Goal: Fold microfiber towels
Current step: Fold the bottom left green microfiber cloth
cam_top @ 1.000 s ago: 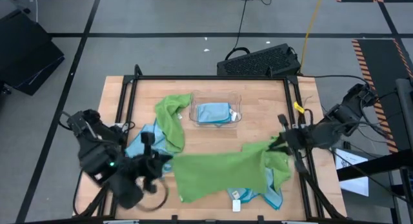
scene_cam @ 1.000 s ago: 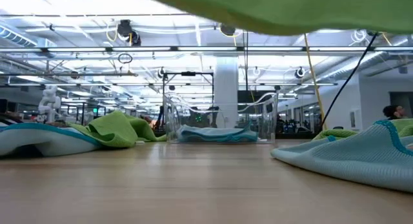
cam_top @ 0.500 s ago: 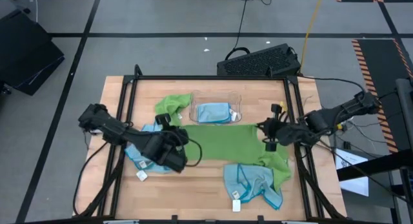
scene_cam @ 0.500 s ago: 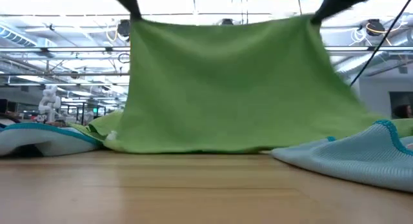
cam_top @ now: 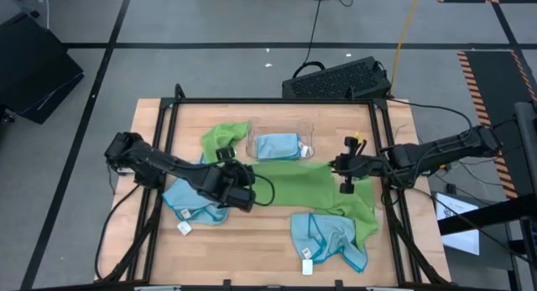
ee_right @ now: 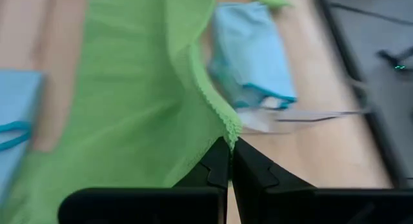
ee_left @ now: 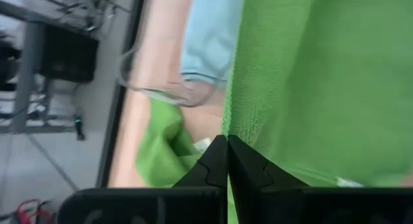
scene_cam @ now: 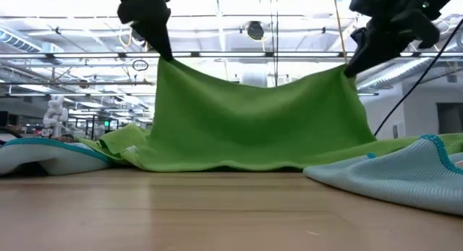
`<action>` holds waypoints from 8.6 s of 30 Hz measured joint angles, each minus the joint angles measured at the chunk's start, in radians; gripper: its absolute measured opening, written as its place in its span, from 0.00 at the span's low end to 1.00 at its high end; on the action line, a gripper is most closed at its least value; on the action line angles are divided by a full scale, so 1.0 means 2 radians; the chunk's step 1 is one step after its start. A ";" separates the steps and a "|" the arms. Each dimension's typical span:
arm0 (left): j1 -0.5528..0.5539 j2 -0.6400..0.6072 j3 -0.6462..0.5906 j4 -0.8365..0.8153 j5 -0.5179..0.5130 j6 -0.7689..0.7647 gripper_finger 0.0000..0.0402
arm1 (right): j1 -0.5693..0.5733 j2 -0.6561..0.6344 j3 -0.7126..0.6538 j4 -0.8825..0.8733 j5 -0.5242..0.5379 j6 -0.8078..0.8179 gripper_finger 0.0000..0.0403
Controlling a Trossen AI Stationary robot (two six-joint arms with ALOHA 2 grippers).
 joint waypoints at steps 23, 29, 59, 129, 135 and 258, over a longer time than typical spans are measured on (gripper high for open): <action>0.002 0.000 -0.073 -0.002 -0.031 -0.055 0.01 | -0.001 -0.019 -0.037 -0.013 0.116 -0.057 0.01; 0.011 0.000 -0.073 0.002 -0.055 -0.049 0.01 | -0.013 -0.033 -0.037 -0.013 0.117 -0.072 0.01; 0.021 0.000 -0.078 0.032 0.025 -0.042 0.01 | -0.012 -0.035 -0.074 0.025 -0.100 0.052 0.01; 0.015 0.000 -0.135 0.131 0.122 -0.026 0.02 | -0.012 -0.033 -0.197 0.223 -0.302 0.192 0.21; 0.015 0.000 -0.135 0.117 0.105 -0.044 0.13 | -0.012 -0.033 -0.197 0.222 -0.354 0.202 0.26; 0.031 0.376 0.156 0.592 0.112 0.206 0.06 | 0.007 -0.115 -0.226 0.163 -0.197 0.082 0.28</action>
